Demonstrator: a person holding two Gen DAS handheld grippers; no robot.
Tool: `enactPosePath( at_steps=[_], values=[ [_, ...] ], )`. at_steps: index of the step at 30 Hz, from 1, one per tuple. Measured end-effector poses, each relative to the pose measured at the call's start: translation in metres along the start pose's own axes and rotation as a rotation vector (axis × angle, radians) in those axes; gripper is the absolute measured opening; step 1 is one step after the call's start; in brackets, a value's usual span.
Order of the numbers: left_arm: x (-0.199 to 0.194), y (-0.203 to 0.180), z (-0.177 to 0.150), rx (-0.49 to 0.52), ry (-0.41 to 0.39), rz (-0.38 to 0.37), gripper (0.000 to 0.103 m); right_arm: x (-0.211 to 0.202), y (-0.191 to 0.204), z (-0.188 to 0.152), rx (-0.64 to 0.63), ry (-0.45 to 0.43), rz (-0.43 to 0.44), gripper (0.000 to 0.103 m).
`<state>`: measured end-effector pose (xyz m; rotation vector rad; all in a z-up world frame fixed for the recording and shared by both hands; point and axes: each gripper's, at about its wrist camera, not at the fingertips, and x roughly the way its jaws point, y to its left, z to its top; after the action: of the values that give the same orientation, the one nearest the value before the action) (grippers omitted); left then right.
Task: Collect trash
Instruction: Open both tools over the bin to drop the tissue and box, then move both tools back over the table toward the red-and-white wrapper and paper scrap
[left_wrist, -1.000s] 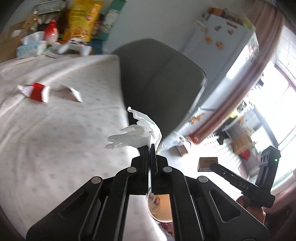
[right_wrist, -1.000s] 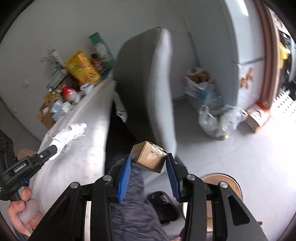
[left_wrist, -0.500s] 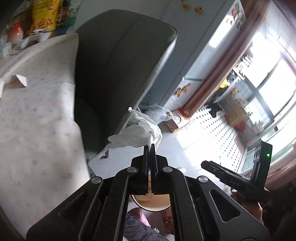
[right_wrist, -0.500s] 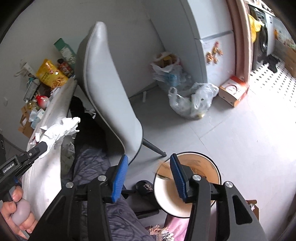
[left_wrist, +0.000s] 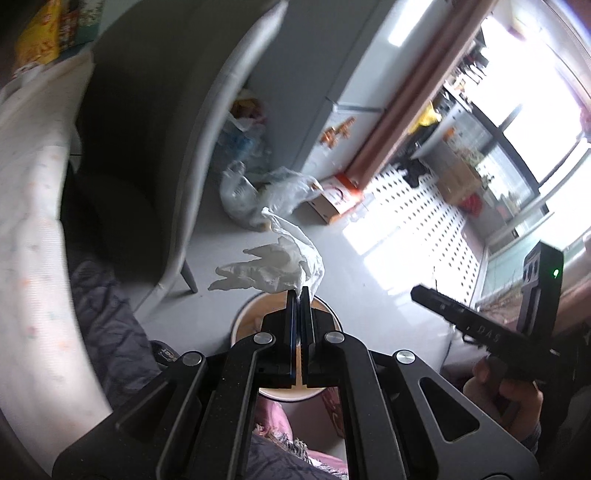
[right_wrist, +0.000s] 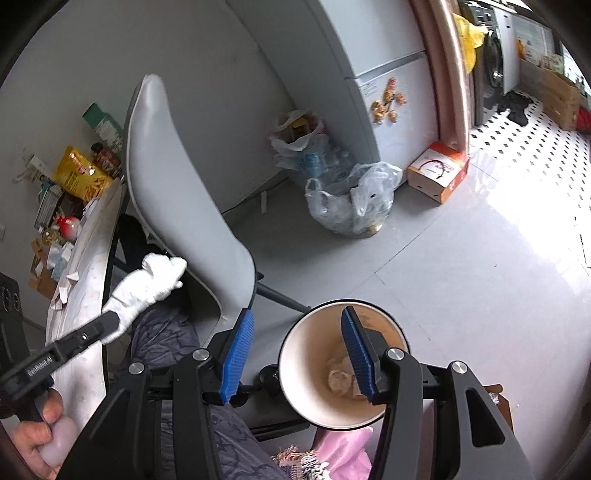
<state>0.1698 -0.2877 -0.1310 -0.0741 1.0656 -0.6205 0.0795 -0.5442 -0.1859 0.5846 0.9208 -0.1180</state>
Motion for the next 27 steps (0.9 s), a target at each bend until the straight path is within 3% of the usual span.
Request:
enactPosePath(
  at_steps=[7, 9, 10, 11, 16, 21, 23, 25, 27],
  values=[
    [0.037, -0.029, -0.006, 0.061, 0.123, -0.026, 0.005, -0.02, -0.023, 0.001, 0.04, -0.042, -0.02, 0.054],
    [0.045, -0.03, -0.009, 0.052, 0.151, -0.036, 0.023, -0.022, -0.028, 0.003, 0.049, -0.049, -0.022, 0.054],
    [0.046, -0.029, -0.009, 0.046, 0.157, -0.04, 0.048, -0.023, -0.029, 0.003, 0.05, -0.051, -0.022, 0.054],
    [0.044, -0.027, -0.011, 0.044, 0.147, -0.032, 0.062, -0.024, -0.029, 0.003, 0.051, -0.053, -0.021, 0.054],
    [0.025, -0.02, -0.005, 0.038, 0.092, -0.003, 0.072, -0.025, -0.026, 0.002, 0.047, -0.054, -0.011, 0.054],
    [0.001, -0.005, 0.012, 0.009, 0.028, 0.031, 0.088, -0.021, -0.019, 0.002, 0.038, -0.045, 0.0, 0.058],
    [-0.014, 0.006, 0.018, -0.017, -0.005, 0.058, 0.097, -0.02, -0.012, 0.003, 0.029, -0.048, 0.009, 0.067],
    [-0.032, 0.018, 0.022, -0.045, -0.042, 0.087, 0.097, -0.021, -0.005, 0.004, 0.018, -0.06, 0.013, 0.078],
    [-0.048, 0.031, 0.025, -0.074, -0.069, 0.097, 0.097, -0.023, 0.005, 0.006, -0.005, -0.073, 0.017, 0.081]
  ],
)
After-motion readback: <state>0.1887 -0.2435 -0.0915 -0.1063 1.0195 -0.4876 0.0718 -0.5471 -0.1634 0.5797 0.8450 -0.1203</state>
